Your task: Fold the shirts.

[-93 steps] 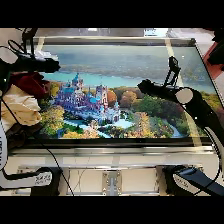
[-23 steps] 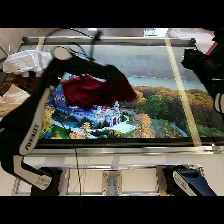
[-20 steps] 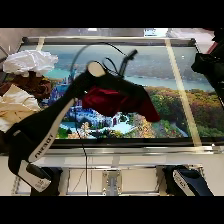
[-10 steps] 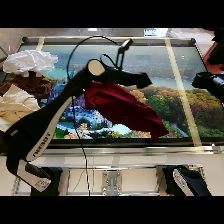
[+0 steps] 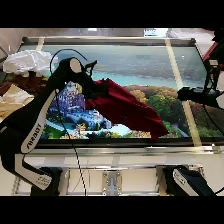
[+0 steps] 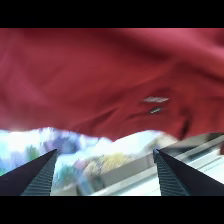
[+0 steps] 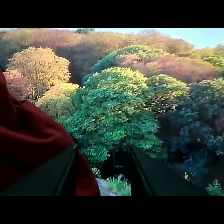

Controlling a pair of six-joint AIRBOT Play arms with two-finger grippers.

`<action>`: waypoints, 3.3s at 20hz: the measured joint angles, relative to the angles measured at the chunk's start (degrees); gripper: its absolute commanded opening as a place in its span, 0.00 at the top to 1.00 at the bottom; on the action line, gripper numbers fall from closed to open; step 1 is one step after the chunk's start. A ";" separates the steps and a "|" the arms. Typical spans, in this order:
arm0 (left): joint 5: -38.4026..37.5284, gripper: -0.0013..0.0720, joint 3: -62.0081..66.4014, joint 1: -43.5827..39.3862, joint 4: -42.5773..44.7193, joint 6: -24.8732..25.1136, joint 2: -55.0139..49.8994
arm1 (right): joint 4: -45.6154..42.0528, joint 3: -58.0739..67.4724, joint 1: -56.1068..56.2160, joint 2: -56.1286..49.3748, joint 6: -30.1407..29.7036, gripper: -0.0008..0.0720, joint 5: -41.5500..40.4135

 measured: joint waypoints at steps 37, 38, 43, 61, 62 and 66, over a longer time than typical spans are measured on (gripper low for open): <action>41.44 0.02 -35.32 -3.80 -0.70 -22.27 11.47 | 4.28 -0.61 0.00 -2.47 -4.20 0.46 -0.87; 43.32 0.07 -35.74 -3.80 -3.43 -21.00 10.91 | 4.42 -0.61 0.00 -2.47 -4.20 0.46 -0.90; 50.80 0.97 -36.59 -3.80 -17.59 -12.07 9.29 | 4.83 -0.61 0.00 -2.47 -4.22 0.46 -1.25; 37.99 0.97 -30.49 12.17 -12.76 10.58 43.32 | 30.75 -13.46 1.46 -10.86 -13.70 0.46 -5.90; 36.68 0.97 -30.49 12.70 -11.19 10.12 44.54 | 34.80 -13.97 2.62 -11.74 -15.19 0.46 -6.23; 35.71 0.97 -30.45 13.75 -7.52 8.04 47.30 | 43.52 -14.86 10.27 -14.95 -18.97 0.46 -7.87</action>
